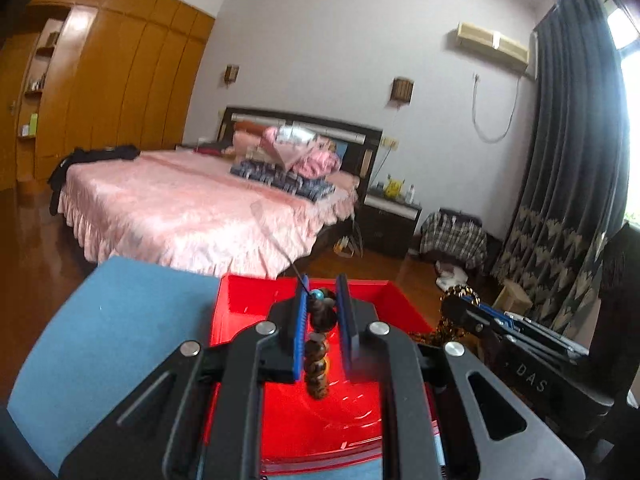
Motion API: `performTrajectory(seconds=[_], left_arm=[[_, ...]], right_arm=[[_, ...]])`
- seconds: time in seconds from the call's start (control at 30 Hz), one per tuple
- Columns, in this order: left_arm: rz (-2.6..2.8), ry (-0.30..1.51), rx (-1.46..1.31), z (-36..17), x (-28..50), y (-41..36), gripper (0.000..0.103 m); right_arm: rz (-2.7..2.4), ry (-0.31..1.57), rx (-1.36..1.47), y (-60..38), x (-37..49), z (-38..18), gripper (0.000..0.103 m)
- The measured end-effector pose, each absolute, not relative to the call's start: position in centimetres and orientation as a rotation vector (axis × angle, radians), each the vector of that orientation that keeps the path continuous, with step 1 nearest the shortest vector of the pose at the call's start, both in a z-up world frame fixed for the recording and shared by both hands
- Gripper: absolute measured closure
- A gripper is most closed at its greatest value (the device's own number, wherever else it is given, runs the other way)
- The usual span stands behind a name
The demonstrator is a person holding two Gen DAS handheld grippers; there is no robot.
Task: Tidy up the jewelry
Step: 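Carry both items into the red tin and open both grippers, then withdraw both grippers from the tin toward the remaining jewelry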
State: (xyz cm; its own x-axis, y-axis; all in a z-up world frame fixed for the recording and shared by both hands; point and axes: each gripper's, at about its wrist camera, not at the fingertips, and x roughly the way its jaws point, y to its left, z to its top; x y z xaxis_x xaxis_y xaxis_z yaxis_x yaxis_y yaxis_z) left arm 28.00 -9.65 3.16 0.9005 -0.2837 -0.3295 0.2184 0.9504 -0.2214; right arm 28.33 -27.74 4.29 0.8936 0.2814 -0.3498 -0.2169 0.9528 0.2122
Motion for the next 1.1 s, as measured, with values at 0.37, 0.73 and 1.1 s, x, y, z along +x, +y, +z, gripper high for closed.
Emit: performTrajectory(seconds=[0.37,0.73,1.1], left_arm=[[-0.196,0.399,-0.117,2.2,25.7,-6.1,0.022],[-0.158,0.453,-0.023,0.2,17.3,-4.0,0.012],[-0.082,0.523,-0.001,-3.8,12.3,-1.7,0.012]], right_arm=[[0.212,0.401,0.16,-27.9,26.2,2.8,0.035],[0.198,0.428,0.17,-27.7,16.6,0.8,0.012],[0.171,0.483,0.151,-26.8,12.0,-1.8,0.012]])
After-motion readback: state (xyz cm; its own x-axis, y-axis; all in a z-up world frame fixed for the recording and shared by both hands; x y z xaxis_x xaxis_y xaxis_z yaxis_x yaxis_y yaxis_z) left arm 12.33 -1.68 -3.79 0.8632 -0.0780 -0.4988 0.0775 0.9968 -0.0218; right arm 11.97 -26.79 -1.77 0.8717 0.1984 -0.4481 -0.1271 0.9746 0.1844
